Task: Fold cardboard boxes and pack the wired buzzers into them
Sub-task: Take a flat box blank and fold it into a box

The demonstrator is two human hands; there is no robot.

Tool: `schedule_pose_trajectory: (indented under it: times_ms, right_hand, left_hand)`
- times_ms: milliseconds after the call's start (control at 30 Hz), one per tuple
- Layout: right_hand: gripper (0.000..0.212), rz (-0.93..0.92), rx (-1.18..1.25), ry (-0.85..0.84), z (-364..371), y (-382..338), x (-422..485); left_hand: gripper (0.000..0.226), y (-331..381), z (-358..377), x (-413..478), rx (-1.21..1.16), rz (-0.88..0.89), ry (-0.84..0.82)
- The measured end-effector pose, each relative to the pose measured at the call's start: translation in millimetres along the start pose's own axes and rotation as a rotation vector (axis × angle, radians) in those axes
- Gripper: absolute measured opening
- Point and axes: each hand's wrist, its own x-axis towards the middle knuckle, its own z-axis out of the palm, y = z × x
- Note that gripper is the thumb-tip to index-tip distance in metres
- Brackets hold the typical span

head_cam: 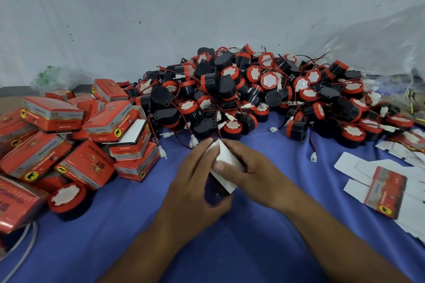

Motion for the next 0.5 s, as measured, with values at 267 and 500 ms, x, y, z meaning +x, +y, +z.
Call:
schedule_pose_trajectory:
  times_ms: [267, 500]
  right_hand:
    - [0.032, -0.009, -0.052, 0.054, 2.1, 5.0, -0.1]
    - [0.024, -0.019, -0.162, 0.056, -2.1, 5.5, -2.2]
  left_hand:
    - [0.08, 1.8, -2.8, 1.8, -0.06, -0.045, -0.05]
    - [0.086, -1.6, -4.0, 1.7, -0.082, -0.034, -0.072]
